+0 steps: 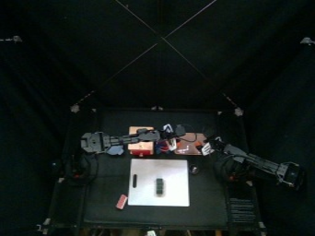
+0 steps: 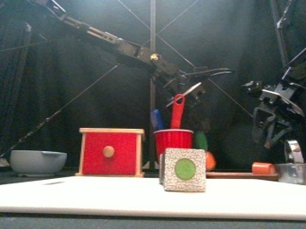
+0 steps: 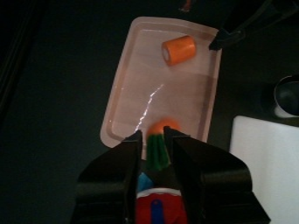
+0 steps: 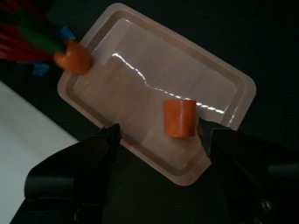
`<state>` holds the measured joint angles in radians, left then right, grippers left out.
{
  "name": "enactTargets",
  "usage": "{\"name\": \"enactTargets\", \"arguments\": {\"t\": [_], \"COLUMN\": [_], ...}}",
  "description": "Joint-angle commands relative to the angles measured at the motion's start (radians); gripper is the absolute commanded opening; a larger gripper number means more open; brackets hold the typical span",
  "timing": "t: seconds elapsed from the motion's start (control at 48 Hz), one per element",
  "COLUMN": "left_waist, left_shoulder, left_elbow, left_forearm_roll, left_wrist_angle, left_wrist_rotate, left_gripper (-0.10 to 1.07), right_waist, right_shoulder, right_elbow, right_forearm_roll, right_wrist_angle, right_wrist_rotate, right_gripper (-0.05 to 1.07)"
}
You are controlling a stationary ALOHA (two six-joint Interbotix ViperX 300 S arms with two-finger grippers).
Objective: Place carrot top onto plate
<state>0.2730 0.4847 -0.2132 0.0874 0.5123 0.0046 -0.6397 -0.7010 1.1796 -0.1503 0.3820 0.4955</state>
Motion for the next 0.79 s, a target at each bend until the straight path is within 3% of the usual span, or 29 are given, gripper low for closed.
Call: {"name": "enactTargets", "arguments": {"t": [0.0, 0.542, 0.771], "left_waist": [0.005, 0.005, -0.006], "left_shoulder": [-0.02, -0.067, -0.175], "left_elbow": [-0.034, -0.029, 0.067], "left_forearm_roll": [-0.002, 0.002, 0.003], "left_wrist_angle": [-0.003, -0.037, -0.112], "left_wrist_rotate": [-0.002, 0.003, 0.005], "left_gripper": [0.75, 0.76, 0.76], "right_waist": [-0.003, 0.003, 0.011], "right_shoulder": [0.0, 0.0, 0.0], "right_elbow": [-0.014, -0.011, -0.009], "right_forearm_roll": [0.0, 0.008, 0.008], "right_wrist_angle": [-0.005, -0.005, -0.011], "right_wrist_rotate": [0.002, 0.002, 0.0], "right_gripper": [0.99, 0.99, 0.99]}}
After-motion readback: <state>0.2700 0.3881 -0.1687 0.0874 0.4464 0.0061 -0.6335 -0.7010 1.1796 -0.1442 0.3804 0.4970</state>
